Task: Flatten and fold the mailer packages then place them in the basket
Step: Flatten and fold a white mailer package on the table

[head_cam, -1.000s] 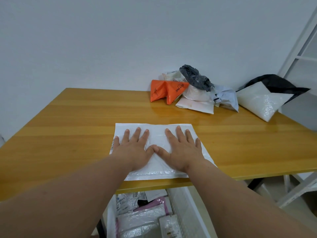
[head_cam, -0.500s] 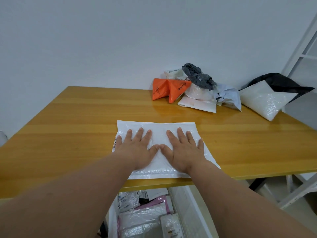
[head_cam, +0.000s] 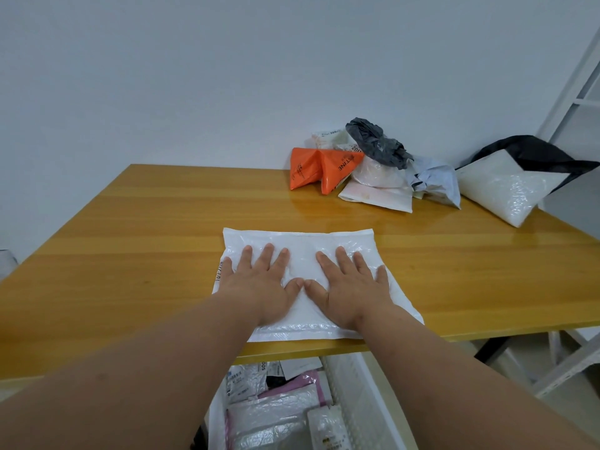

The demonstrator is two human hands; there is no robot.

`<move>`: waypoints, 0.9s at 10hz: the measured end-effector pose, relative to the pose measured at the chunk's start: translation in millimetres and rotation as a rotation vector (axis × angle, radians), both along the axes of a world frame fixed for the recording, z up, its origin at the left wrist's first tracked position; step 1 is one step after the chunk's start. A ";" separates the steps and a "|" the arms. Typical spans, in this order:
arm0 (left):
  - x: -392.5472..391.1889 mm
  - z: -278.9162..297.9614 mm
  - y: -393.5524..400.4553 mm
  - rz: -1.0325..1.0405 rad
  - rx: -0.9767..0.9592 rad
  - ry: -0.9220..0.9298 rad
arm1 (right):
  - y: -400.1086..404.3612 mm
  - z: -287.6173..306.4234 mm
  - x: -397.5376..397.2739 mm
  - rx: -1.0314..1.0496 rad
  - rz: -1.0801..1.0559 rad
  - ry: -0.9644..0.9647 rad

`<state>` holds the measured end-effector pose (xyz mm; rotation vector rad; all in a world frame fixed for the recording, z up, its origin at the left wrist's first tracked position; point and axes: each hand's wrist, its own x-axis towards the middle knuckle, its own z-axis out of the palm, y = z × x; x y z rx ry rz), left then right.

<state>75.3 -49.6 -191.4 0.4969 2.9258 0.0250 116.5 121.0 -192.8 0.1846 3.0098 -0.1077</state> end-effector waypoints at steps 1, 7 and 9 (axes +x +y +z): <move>-0.2 0.2 0.4 0.002 -0.009 -0.001 | 0.1 -1.8 -0.6 0.012 0.003 -0.004; 1.6 0.0 0.8 0.003 -0.014 -0.007 | 0.3 -3.7 -1.2 0.023 0.003 -0.024; 1.2 0.2 1.0 -0.002 -0.021 -0.004 | 0.2 -3.9 -1.4 0.022 0.004 -0.028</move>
